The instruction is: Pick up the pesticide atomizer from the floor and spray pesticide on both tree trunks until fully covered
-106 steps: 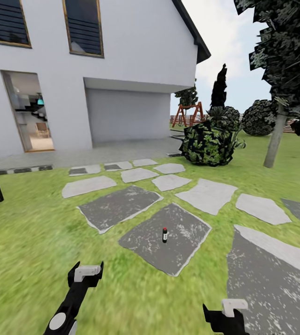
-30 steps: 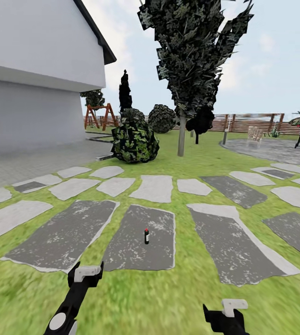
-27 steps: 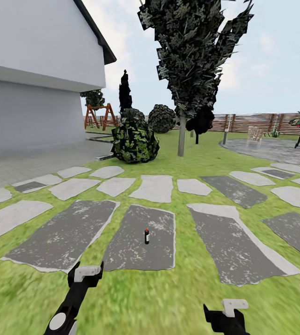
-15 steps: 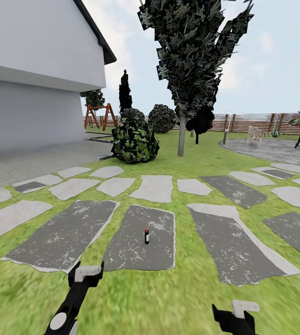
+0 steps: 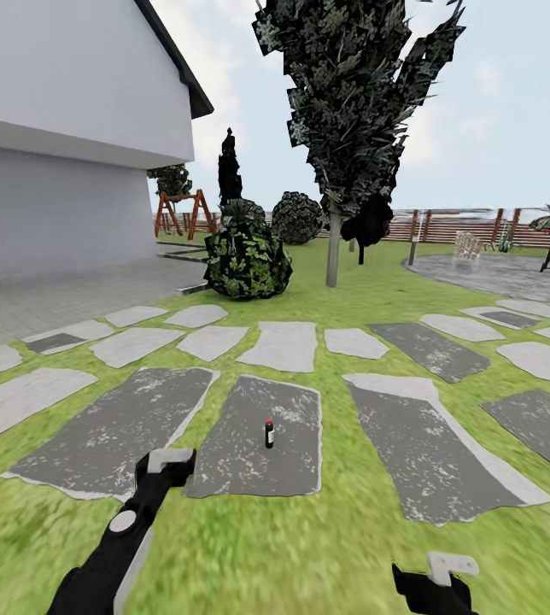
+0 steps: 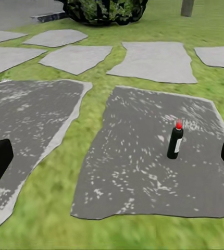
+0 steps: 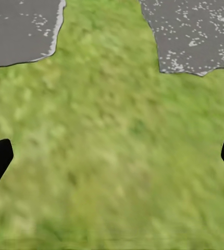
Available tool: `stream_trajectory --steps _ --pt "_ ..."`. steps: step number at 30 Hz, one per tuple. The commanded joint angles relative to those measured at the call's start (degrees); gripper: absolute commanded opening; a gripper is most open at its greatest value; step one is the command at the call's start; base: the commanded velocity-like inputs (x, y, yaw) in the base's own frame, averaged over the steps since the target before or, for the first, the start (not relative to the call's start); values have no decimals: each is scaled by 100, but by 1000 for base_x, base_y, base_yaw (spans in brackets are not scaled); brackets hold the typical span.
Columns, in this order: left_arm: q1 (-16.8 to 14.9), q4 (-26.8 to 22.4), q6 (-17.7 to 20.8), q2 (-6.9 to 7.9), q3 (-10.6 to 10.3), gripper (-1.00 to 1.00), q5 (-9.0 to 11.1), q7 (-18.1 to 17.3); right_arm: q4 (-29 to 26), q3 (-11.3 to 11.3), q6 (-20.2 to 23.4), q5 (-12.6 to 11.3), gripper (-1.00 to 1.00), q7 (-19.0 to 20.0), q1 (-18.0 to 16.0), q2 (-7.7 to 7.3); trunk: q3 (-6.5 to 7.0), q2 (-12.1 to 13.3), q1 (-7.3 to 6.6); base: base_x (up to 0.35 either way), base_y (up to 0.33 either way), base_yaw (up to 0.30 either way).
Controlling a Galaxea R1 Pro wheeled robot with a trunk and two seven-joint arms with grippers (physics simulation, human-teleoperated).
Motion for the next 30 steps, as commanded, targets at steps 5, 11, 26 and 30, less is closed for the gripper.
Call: stream_trajectory --steps 5,11,26,30 --pt "-319 -1 96 0 3 100 6 -1 -10 -4 887 -2 100 10 -186 -6 -1 0 0 0 0 0" --pt "-373 -10 77 -15 -66 100 9 -5 -105 21 1006 5 100 32 -253 7 -1 0 0 0 0 0" --pt "-375 -33 75 -16 -92 100 24 -21 -126 13 1010 -1 100 32 -255 22 -1 0 0 48 189 -169" --pt "-375 -33 75 -16 -92 100 23 -21 -126 13 1010 -3 100 32 -255 25 -1 0 0 180 313 -279"
